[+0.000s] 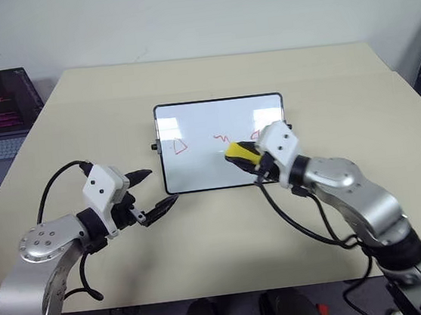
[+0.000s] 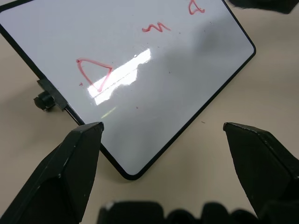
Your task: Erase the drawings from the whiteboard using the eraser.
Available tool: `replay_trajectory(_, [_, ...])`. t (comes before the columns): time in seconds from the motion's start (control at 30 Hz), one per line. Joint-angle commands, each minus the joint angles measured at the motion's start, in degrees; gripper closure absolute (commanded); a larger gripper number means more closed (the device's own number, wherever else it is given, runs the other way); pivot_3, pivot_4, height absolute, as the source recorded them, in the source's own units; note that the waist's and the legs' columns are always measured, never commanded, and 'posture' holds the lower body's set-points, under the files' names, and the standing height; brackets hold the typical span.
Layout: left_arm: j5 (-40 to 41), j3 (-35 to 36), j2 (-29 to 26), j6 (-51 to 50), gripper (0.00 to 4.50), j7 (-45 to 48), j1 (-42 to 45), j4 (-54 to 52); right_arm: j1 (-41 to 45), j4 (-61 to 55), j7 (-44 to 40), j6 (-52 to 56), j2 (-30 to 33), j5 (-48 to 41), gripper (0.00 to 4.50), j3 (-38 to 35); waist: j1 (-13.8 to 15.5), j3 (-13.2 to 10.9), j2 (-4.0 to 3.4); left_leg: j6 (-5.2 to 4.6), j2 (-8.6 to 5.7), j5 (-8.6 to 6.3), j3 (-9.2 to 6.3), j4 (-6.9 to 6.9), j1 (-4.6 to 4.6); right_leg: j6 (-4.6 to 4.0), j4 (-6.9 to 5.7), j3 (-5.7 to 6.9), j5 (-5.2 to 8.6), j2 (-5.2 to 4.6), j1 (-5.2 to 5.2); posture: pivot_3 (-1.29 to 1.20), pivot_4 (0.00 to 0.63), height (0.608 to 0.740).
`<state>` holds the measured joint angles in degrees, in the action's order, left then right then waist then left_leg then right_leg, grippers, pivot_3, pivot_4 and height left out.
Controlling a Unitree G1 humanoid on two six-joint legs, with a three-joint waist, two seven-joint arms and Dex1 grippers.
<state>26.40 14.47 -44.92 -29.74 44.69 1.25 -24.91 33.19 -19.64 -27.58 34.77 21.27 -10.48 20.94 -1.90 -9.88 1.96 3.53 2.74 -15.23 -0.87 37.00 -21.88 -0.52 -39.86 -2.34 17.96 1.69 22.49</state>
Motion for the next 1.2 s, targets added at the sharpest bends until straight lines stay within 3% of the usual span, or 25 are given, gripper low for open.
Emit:
replay_trajectory(0.03, [-0.3,2.4,-2.4,0.8,0.0,1.7,-0.6,0.2,6.8,7.7,-2.5,-5.6,-2.7,4.9,3.44,4.6,-0.1,0.0,0.0,0.0,0.0,0.0,0.0,-0.02,-0.06,-0.01,0.0,0.0,0.0,-0.01,0.07,0.0,0.15,0.74])
replay_trajectory(0.53, [-2.4,1.5,-3.6,1.9,0.0,2.0,2.3,4.3,28.8,44.0,-0.2,-22.6,-19.2,19.2,3.44,8.3,-0.1,0.0,0.02,0.0,-0.02,-0.01,0.05,-0.02,-0.26,-0.06,-0.14,0.06,-0.02,-0.2,0.36,0.0,0.15,0.74])
replay_trajectory(0.7, [-2.7,1.2,-3.5,2.4,0.0,2.6,2.7,4.7,32.6,57.0,-0.9,-26.1,-21.2,22.3,3.44,8.7,0.0,0.0,0.05,0.01,-0.04,0.0,0.04,0.05,-0.71,-0.08,-0.28,0.11,-0.03,-0.28,0.79,0.0,0.15,0.74])
replay_trajectory(0.93, [-2.8,0.6,-3.3,2.9,0.0,2.9,2.8,4.5,31.1,59.1,-10.5,-25.8,-20.0,24.9,3.44,11.2,0.0,0.0,0.07,0.01,-0.09,0.0,0.03,0.05,-0.71,-0.08,-0.33,0.14,-0.03,-0.34,0.79,0.0,0.15,0.74])
replay_trajectory(1.2, [-2.7,0.0,-3.2,3.2,0.0,3.2,2.9,4.6,37.0,66.0,4.9,-33.5,-21.0,29.3,3.44,7.1,0.0,0.0,0.07,0.02,-0.13,0.02,-0.01,0.27,-0.6,-0.08,-0.86,0.16,-0.03,-0.35,0.81,0.0,0.15,0.74])
